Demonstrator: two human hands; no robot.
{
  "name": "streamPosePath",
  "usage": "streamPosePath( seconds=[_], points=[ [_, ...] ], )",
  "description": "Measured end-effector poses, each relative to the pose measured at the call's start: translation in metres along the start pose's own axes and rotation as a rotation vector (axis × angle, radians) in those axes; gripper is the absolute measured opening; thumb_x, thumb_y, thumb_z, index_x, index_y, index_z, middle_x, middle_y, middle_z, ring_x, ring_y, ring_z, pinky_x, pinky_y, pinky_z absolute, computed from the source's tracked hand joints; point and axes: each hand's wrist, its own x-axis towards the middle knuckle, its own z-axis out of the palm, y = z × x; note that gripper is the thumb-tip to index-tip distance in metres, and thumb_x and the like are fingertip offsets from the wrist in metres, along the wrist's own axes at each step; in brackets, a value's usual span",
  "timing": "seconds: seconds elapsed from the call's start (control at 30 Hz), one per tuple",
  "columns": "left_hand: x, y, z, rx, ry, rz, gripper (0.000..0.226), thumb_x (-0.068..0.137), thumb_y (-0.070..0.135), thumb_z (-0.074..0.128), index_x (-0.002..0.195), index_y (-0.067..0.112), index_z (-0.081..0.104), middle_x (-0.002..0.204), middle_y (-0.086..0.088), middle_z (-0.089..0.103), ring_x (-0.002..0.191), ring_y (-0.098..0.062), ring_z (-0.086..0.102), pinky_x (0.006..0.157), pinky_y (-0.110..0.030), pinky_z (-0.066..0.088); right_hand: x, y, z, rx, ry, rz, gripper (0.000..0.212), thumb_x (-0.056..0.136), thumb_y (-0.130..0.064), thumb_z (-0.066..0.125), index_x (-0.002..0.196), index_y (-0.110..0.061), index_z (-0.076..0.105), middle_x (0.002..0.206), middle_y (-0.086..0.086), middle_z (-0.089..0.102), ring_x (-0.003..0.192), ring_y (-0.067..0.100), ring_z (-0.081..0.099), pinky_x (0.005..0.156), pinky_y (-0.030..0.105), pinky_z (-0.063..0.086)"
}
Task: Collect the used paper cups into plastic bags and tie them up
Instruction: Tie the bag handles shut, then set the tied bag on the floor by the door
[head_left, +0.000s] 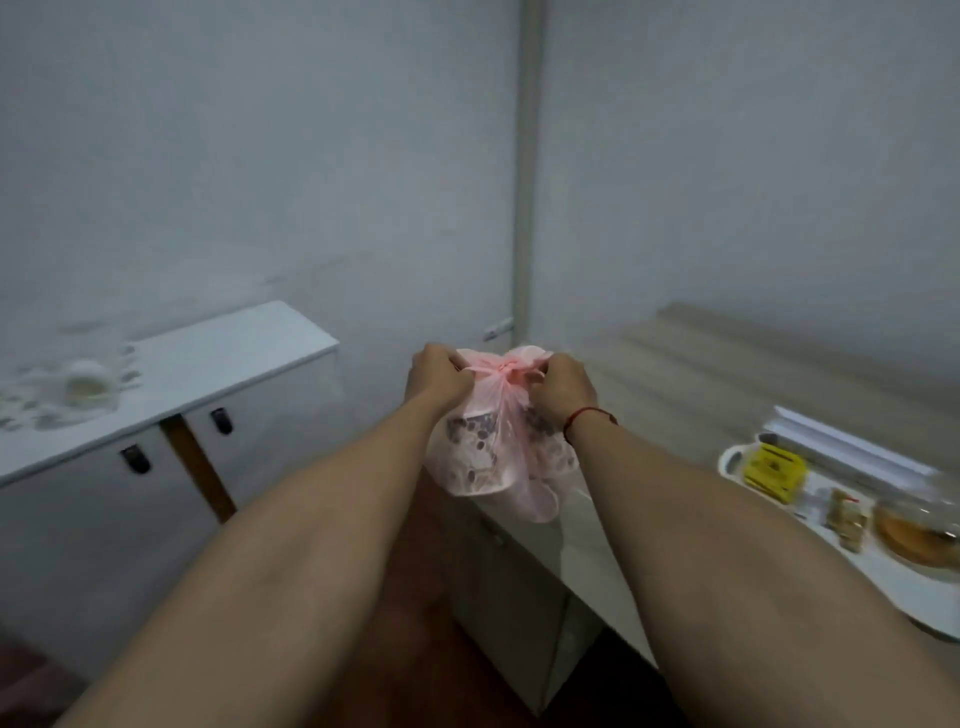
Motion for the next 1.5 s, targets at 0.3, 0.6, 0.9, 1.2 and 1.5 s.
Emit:
streamPosePath(
  seconds=[0.3, 0.6, 0.9, 1.2, 1.5],
  points=[
    [0.006, -0.201, -0.251, 0.05, 0.356, -0.299, 0.012, 0.08, 0.016, 0.07, 0.088, 0.012, 0.077, 0.102, -0.006, 0.074, 0.1, -0.023, 0.067, 0.088, -0.028, 0.053, -0.029, -0.234, 0.219, 0.141, -0.334, -0.292, 0.036, 0.083, -0.041, 0.063, 0.093, -0.008, 0.073, 0.103, 0.016, 0.071, 0.095, 0.032, 0.066, 0.074, 0.028, 0.046],
    [-0.021, -0.367, -0.424, 0.084, 0.619, -0.592, 0.013, 0.082, 0.014, 0.068, 0.092, 0.016, 0.077, 0.113, -0.003, 0.071, 0.108, -0.025, 0.065, 0.092, -0.03, 0.051, -0.092, -0.412, 0.396, 0.165, -0.584, -0.529, 0.018, 0.09, -0.026, 0.055, 0.092, -0.012, 0.067, 0.103, 0.012, 0.068, 0.097, 0.03, 0.064, 0.084, 0.035, 0.052],
    [-0.03, -0.522, -0.552, 0.154, 0.833, -0.842, 0.01, 0.076, 0.02, 0.068, 0.081, 0.019, 0.077, 0.102, -0.004, 0.074, 0.098, -0.025, 0.069, 0.088, -0.029, 0.055, -0.131, -0.551, 0.568, 0.174, -0.834, -0.657, 0.028, 0.088, -0.026, 0.056, 0.099, -0.003, 0.068, 0.105, 0.018, 0.07, 0.1, 0.034, 0.065, 0.087, 0.039, 0.054],
    [-0.004, -0.646, -0.655, 0.193, 0.882, -0.928, 0.018, 0.083, 0.009, 0.062, 0.092, 0.009, 0.078, 0.106, -0.008, 0.073, 0.104, -0.024, 0.067, 0.089, -0.027, 0.052, -0.149, -0.657, 0.713, 0.183, -0.95, -0.747, 0.029, 0.09, -0.022, 0.057, 0.104, -0.001, 0.07, 0.11, 0.023, 0.069, 0.108, 0.037, 0.063, 0.089, 0.038, 0.049],
    [0.028, -0.845, -0.716, 0.211, 0.713, -0.974, 0.015, 0.082, 0.012, 0.067, 0.091, 0.006, 0.076, 0.102, -0.012, 0.072, 0.099, -0.027, 0.068, 0.084, -0.031, 0.054, -0.174, -0.711, 0.908, 0.187, -0.969, -0.569, 0.029, 0.091, -0.021, 0.058, 0.11, -0.003, 0.069, 0.116, 0.022, 0.067, 0.113, 0.037, 0.06, 0.091, 0.037, 0.047]
  ],
)
